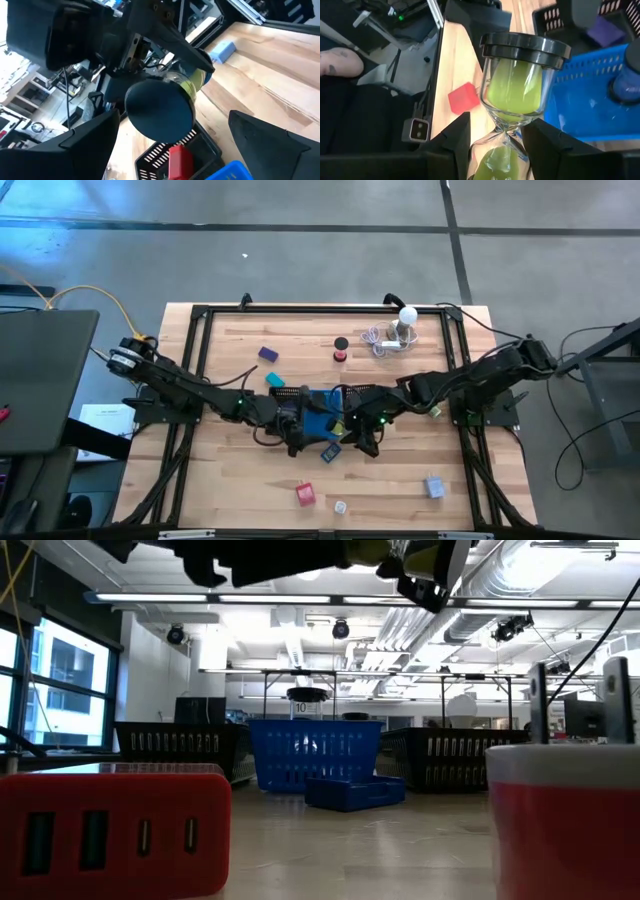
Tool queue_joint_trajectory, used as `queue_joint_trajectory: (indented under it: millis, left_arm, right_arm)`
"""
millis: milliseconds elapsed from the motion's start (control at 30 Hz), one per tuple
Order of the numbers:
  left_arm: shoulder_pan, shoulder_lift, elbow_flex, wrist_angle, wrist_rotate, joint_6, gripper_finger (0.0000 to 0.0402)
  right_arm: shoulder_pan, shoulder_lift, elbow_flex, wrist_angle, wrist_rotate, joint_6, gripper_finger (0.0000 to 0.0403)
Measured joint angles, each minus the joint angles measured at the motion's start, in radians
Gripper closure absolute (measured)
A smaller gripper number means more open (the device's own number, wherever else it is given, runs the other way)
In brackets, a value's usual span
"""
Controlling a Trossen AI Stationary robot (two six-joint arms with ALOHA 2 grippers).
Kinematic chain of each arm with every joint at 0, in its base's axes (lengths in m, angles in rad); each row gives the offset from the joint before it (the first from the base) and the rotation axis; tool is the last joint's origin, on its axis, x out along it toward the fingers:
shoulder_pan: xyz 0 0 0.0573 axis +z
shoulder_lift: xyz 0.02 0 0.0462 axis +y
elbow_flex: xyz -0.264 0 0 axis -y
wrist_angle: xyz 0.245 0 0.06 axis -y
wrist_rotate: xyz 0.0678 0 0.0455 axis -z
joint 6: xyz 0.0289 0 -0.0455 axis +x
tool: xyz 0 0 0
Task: Pick & Place Office items
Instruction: Put the green hourglass into the blue bin
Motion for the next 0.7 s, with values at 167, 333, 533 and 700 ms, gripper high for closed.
queue_joint_trajectory:
  millis: [167,333,533,700]
  left_arm:
    - [0.000,0.021,0.000,0.068,0.027,0.073,0.0034]
    - [0.005,0.038,0.000,0.095,0.105,0.070,0.0034]
    - [0.019,0.058,0.000,0.088,0.102,0.052,0.0034]
    - [0.019,0.079,0.000,0.088,0.102,0.052,0.0034]
  right_arm:
    - [-0.016,0.029,0.000,0.012,-0.029,0.000,0.0262]
    - [-0.027,0.050,0.002,0.031,-0.052,-0.004,0.0262]
    - [-0.026,0.050,0.000,0.035,-0.060,-0.004,0.0262]
    - [-0.026,0.050,0.000,0.050,-0.089,-0.004,0.0263]
